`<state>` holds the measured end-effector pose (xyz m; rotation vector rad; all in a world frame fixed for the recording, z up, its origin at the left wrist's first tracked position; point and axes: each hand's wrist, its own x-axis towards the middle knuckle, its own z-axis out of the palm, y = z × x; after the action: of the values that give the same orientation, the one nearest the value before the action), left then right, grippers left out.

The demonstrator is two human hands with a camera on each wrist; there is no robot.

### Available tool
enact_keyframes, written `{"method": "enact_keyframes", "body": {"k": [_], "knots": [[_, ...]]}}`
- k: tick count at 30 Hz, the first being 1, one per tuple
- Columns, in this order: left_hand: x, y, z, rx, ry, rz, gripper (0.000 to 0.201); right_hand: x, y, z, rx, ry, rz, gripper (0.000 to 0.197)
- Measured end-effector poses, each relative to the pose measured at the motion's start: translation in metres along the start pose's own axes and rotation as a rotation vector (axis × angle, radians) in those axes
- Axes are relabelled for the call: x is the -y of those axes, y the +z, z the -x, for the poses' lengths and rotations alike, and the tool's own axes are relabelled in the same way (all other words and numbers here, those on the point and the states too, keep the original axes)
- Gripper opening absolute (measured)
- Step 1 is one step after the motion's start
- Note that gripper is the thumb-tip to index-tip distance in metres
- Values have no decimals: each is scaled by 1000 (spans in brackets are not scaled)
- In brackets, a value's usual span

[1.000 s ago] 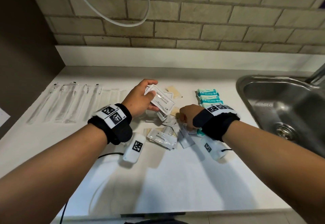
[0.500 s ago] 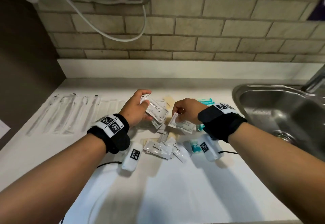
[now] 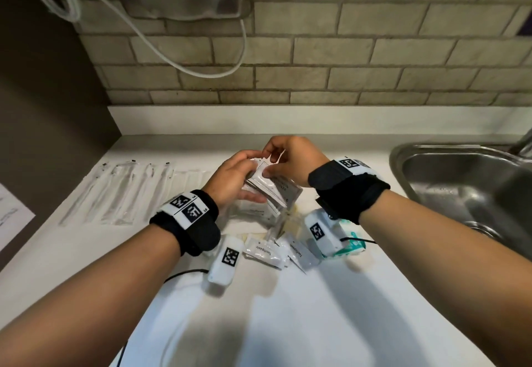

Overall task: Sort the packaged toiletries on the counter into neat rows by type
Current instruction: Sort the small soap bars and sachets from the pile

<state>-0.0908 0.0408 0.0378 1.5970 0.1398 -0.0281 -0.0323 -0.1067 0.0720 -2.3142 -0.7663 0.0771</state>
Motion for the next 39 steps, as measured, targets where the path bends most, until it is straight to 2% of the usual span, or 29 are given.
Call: {"method": "enact_keyframes", "body": {"k": [2,5,9,11,14,16,19,24,27,29,31,36,39], "knots": [[0,-2,2,37,18,-55,23,1,4,0,1,-21,8,25],[6,-8,1,61,42,-133,30,-1,10,2,42,-3,2,20],[12,-28,5,-33,63,-228,32,-10,16,13,38,83,15,19],[13,-37,6,-98,64,-235,32,-11,24,24,155,83,128,21],[12,-43,6,-161,81,-214,32,-6,52,48,469,56,356,55],[12,-45,8,-173,92,-210,32,-3,74,59,545,72,517,67],[13,-44,11,-154,113,-195,30,-8,90,57,550,86,558,65],[21,-47,18,-144,135,-235,31,-2,74,52,628,111,510,30],[25,-52,19,-159,135,-233,31,1,56,38,624,144,422,35],[25,-54,19,-169,135,-216,29,2,46,27,582,190,376,31],[24,-56,18,-180,135,-182,28,3,38,22,542,228,368,26],[16,-61,17,-204,137,-125,27,2,19,18,458,298,376,32],[15,-62,16,-206,134,-111,27,1,16,17,453,314,355,25]]}}
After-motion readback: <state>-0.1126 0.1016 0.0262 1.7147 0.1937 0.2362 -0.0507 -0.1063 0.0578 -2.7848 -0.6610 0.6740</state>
